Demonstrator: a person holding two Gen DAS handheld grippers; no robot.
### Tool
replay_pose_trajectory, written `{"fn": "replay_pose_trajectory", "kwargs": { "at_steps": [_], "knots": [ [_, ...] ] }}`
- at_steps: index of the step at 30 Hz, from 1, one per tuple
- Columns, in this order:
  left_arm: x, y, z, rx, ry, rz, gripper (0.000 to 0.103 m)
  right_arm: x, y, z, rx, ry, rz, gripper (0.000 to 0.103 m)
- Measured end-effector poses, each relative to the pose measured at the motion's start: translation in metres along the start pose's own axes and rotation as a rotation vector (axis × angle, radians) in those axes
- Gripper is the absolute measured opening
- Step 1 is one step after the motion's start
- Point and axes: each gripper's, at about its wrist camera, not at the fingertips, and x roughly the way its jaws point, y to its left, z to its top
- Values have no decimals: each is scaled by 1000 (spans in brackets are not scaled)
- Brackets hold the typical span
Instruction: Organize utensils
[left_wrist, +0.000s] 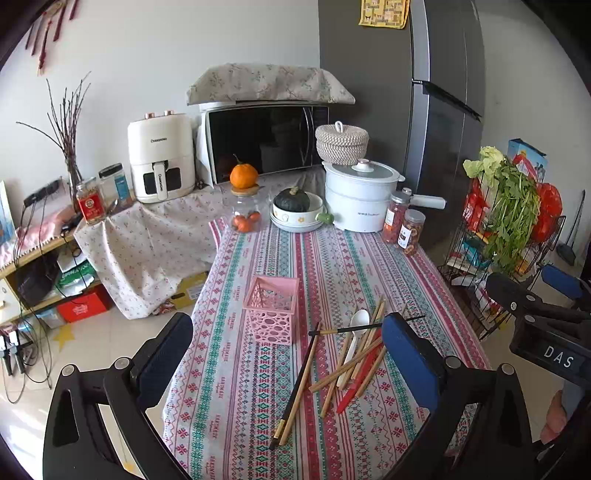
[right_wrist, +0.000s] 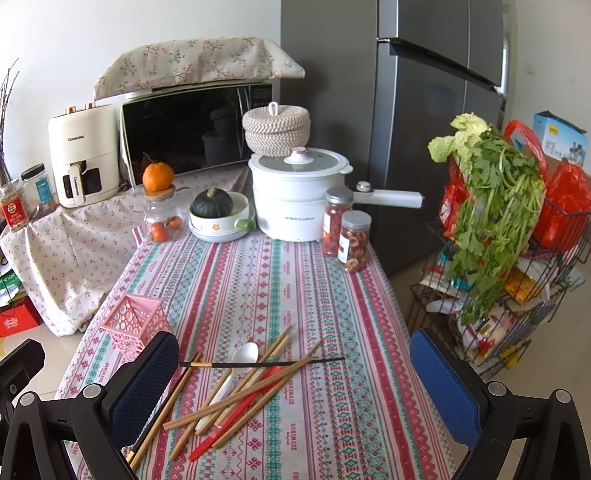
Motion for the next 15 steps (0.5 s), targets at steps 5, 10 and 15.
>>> {"fn": "replay_pose_trajectory", "kwargs": {
  "at_steps": [5,10,15],
  "knots": [
    [0,0,-1,-1,-1,-2,103,1,-1,0,1,1,3,103],
    [0,1,-1,-2,-2,-2,103,2,-1,0,2,1,1,103],
    [0,1,-2,-3,-1,-1,103,1,-1,1,3,2,7,103]
  ]
}}
